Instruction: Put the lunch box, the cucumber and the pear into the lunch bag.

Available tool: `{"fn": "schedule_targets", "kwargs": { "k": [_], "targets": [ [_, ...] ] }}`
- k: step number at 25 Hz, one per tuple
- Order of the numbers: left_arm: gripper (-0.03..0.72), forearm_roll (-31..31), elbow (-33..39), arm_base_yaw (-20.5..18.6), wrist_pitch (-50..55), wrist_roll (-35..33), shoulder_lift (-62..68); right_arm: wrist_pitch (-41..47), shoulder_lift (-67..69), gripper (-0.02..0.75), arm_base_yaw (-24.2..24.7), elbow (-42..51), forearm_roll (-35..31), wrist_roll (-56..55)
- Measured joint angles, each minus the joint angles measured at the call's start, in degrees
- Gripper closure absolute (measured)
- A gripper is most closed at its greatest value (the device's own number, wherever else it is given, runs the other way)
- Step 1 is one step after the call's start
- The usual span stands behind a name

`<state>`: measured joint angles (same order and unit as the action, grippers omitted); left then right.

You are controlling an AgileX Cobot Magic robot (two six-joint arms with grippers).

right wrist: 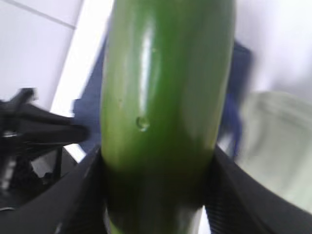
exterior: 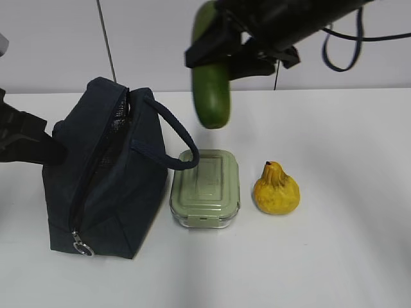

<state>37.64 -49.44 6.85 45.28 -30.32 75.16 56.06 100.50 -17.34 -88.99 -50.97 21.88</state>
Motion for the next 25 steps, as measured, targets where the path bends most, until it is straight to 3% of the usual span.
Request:
{"fn": "schedule_targets", "kwargs": {
  "k": [4,8,15,25],
  "targets": [
    [0.685,0.0,0.0,0.0,-0.2,0.0,0.0,-7.5,1.3,0.328,-8.0,-1.1,-2.2,0.4],
    [0.685,0.0,0.1,0.0,-0.2,0.0,0.0,-11.3,3.9,0.328,-11.5,-1.1,-6.8,2.2],
    [0.685,0.0,0.1,0.0,-0.2,0.0,0.0,-14.6,8.7,0.328,-12.3,-1.2,-15.6,6.0],
    [0.685,0.0,0.1,0.0,-0.3,0.0,0.0,-14.8,12.3,0.306,-13.4,-1.5,-16.4,8.0]
  ]
}}
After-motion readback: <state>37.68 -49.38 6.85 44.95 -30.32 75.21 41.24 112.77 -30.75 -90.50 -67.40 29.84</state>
